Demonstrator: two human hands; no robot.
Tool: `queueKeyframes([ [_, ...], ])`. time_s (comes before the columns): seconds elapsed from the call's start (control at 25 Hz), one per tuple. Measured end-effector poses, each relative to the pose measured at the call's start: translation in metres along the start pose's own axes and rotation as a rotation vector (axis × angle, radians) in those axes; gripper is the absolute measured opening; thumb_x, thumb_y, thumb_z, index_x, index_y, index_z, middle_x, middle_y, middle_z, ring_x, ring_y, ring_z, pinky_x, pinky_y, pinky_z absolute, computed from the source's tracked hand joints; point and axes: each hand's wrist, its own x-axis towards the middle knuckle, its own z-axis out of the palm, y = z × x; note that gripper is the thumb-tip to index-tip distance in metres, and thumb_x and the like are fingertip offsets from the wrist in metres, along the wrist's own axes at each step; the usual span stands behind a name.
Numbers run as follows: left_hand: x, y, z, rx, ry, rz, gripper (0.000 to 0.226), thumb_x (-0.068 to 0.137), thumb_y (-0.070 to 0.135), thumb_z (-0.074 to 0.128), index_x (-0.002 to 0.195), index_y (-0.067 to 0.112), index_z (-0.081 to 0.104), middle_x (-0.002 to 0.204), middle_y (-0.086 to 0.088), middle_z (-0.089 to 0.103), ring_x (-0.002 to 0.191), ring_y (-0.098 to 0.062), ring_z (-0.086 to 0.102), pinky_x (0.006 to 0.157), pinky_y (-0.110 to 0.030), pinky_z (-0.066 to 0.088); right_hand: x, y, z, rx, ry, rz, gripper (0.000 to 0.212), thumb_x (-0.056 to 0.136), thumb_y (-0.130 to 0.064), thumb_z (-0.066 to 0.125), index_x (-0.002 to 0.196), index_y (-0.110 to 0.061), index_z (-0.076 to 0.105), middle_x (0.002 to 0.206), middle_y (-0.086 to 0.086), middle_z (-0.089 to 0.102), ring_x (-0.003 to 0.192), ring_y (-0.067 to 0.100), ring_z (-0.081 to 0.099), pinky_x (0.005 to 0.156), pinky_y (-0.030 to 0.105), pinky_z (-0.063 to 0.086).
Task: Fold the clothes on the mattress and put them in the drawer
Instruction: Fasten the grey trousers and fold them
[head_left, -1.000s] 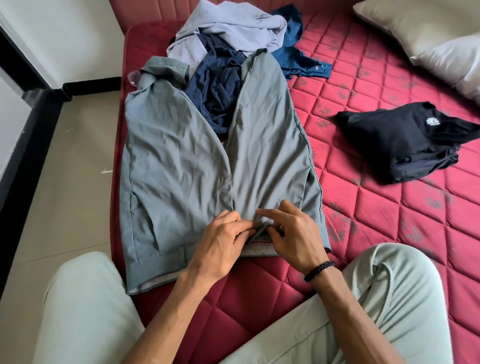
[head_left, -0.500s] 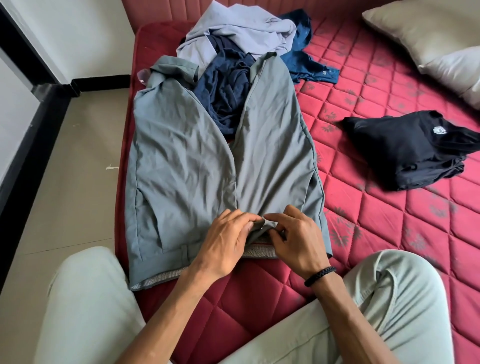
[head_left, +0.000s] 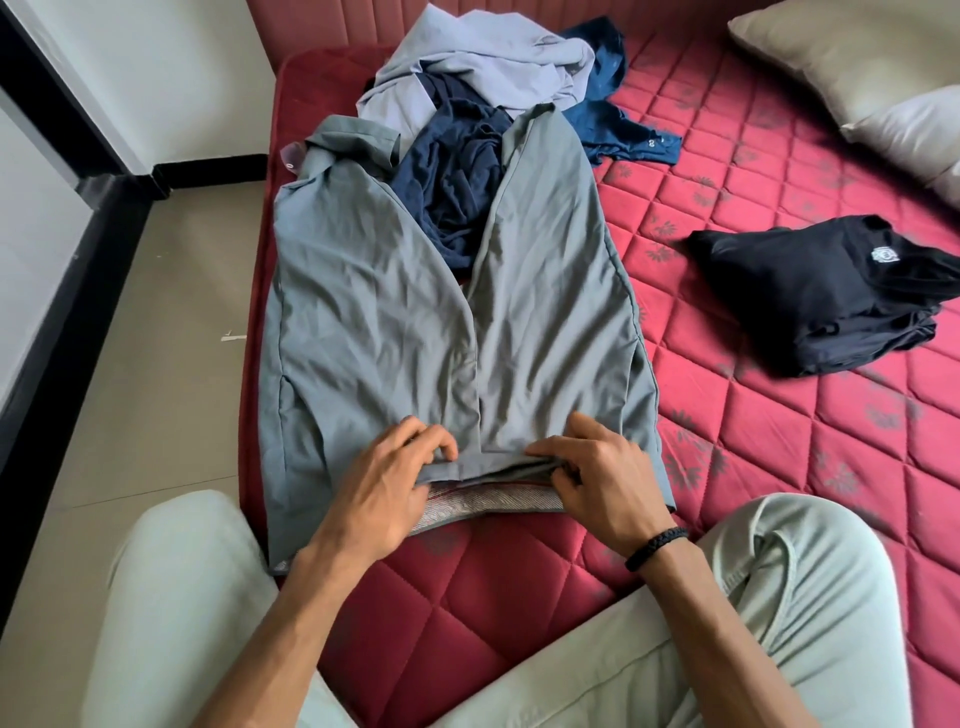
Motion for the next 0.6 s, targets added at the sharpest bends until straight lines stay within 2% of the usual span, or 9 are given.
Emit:
queueKeyframes([
  [0.12,-0.017,-0.011,-0.015,0.1,-0.007,0.032,0.062,0.065,-0.013,0.067,0.104,0.036,0.064,0.095,0.019,0.042,0.086,-0.005,0.05,0.078,-0.017,0.039,-0.009,-0.002,0.002,-0.05,-0.101,0.002,0.051,0.074,-0.025,0.043,0.11,-0.042,0.075,0.085,-0.01,0.053,0.08,0.02,0.063,0.056,0.038,0.051],
  [0.2,-0.031,-0.017,-0.015,0.108,-0.087,0.001,0.063,0.072,-0.003,0.069,0.115,0.043,0.069,0.094,0.018,0.044,0.087,-0.003,0.05,0.083,-0.017,0.044,-0.011,-0.008,0.003,-0.076,-0.233,0.067,0.055,0.074,-0.025,0.042,0.115,-0.044,0.073,0.09,-0.011,0.053,0.092,0.023,0.065,0.068,0.042,0.055],
  [0.24,-0.035,-0.018,-0.015,0.094,-0.139,-0.039,0.056,0.078,0.01,0.071,0.12,0.047,0.069,0.092,0.018,0.047,0.088,-0.001,0.052,0.087,-0.021,0.048,-0.011,-0.01,0.002,-0.067,-0.294,0.093,0.058,0.073,-0.024,0.042,0.119,-0.044,0.072,0.092,-0.013,0.051,0.1,0.023,0.065,0.077,0.042,0.055],
  [0.32,-0.033,-0.013,-0.023,0.058,-0.205,-0.167,0.041,0.078,0.052,0.075,0.119,0.05,0.07,0.086,0.017,0.056,0.083,0.001,0.058,0.085,-0.025,0.052,-0.012,-0.014,-0.005,-0.036,-0.422,0.084,0.056,0.08,-0.027,0.047,0.13,-0.043,0.066,0.099,-0.013,0.044,0.115,0.021,0.059,0.094,0.034,0.049],
  [0.36,-0.027,-0.01,-0.027,0.047,-0.216,-0.219,0.046,0.073,0.069,0.072,0.114,0.049,0.073,0.083,0.017,0.061,0.081,0.002,0.06,0.083,-0.025,0.053,-0.011,-0.015,-0.009,-0.043,-0.486,0.064,0.052,0.085,-0.028,0.053,0.135,-0.041,0.062,0.104,-0.012,0.042,0.12,0.02,0.056,0.1,0.031,0.046],
  [0.4,-0.019,-0.006,-0.032,0.053,-0.221,-0.247,0.05,0.071,0.077,0.069,0.11,0.046,0.075,0.082,0.016,0.066,0.08,0.001,0.063,0.081,-0.025,0.054,-0.006,-0.019,-0.011,-0.074,-0.53,0.03,0.049,0.088,-0.027,0.057,0.136,-0.039,0.061,0.108,-0.01,0.043,0.122,0.02,0.054,0.102,0.03,0.046],
  [0.48,0.003,0.002,-0.036,0.091,-0.172,-0.207,0.038,0.084,0.069,0.065,0.108,0.041,0.075,0.094,0.016,0.073,0.087,-0.003,0.067,0.082,-0.029,0.055,0.017,-0.03,-0.003,-0.124,-0.481,-0.031,0.039,0.091,-0.023,0.056,0.128,-0.033,0.064,0.117,-0.002,0.051,0.122,0.023,0.055,0.098,0.037,0.05],
  [0.56,0.033,0.002,-0.032,0.05,-0.037,-0.156,0.023,0.097,0.046,0.06,0.114,0.038,0.074,0.111,0.015,0.073,0.1,-0.01,0.067,0.088,-0.032,0.054,0.052,-0.042,0.015,-0.159,-0.352,-0.043,0.026,0.094,-0.023,0.054,0.116,-0.026,0.067,0.118,0.004,0.058,0.118,0.029,0.06,0.088,0.042,0.055],
  [0.6,0.051,-0.003,-0.028,-0.001,0.025,-0.13,0.023,0.099,0.037,0.057,0.114,0.036,0.074,0.114,0.013,0.074,0.102,-0.013,0.068,0.091,-0.034,0.054,0.069,-0.046,0.023,-0.179,-0.316,-0.049,0.019,0.095,-0.024,0.054,0.11,-0.023,0.067,0.114,0.005,0.061,0.113,0.032,0.063,0.081,0.042,0.054],
])
